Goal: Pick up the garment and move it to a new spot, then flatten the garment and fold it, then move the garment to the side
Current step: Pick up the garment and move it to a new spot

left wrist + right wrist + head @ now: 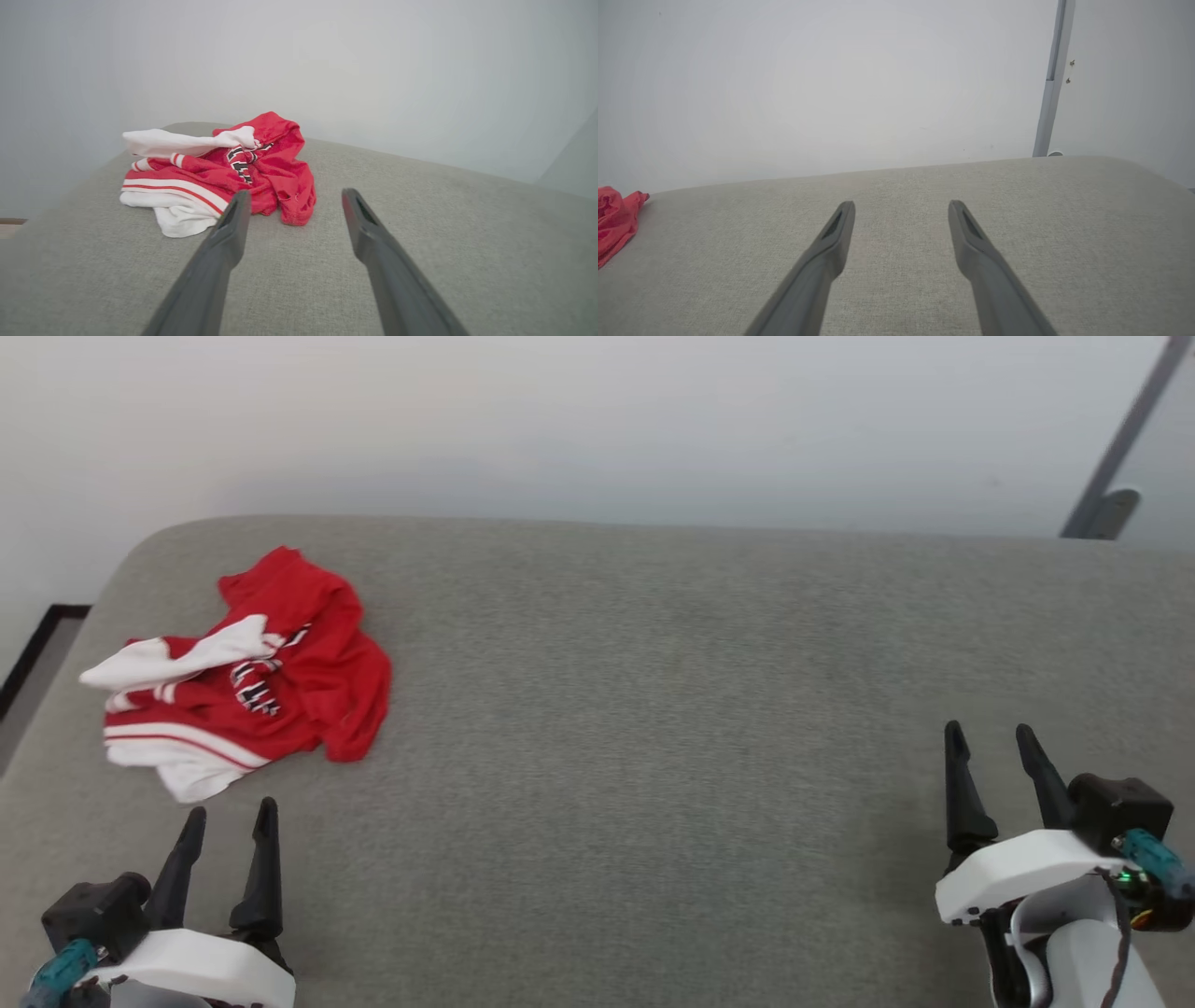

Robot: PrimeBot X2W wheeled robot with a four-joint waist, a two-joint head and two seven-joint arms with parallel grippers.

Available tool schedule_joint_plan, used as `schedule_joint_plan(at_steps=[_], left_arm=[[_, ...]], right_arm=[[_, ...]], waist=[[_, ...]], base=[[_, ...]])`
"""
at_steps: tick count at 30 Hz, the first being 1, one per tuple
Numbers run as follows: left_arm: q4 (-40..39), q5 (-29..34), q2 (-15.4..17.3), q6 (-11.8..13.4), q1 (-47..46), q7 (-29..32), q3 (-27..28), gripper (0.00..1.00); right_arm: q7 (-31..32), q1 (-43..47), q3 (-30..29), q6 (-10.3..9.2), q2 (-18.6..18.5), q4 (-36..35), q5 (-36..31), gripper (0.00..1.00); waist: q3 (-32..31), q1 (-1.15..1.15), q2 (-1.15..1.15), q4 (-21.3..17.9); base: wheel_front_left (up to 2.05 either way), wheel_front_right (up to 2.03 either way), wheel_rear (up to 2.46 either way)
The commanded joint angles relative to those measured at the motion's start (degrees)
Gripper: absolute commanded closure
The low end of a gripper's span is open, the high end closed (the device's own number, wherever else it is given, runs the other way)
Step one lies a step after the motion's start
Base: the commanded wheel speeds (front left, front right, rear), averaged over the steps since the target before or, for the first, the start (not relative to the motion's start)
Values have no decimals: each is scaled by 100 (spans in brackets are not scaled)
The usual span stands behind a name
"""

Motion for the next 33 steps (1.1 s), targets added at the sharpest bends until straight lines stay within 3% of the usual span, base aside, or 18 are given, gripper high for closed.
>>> schedule_joint_plan(at_steps=[1,18,26,33], left_arm=[[-13,122,-9,11,2,-59,20,0],[-18,724,-409,12,376,-206,419,0],[-421,773,-747,12,671,-205,981,0],[-525,729,-905,12,776,-205,1017,0]], right_arm=[[-57,48,21,2,32,-12,-118,0],[-209,-71,1057,1,69,443,-90,0],[-209,-605,1944,1,55,787,249,0],[-209,-913,2279,1,60,1004,426,0]], waist=[[3,0,0,178],[-189,0,0,2288],[8,0,0,2515],[78,0,0,2503]], base=[[0,0,0],[0,0,0],[0,0,0],[0,0,0]])
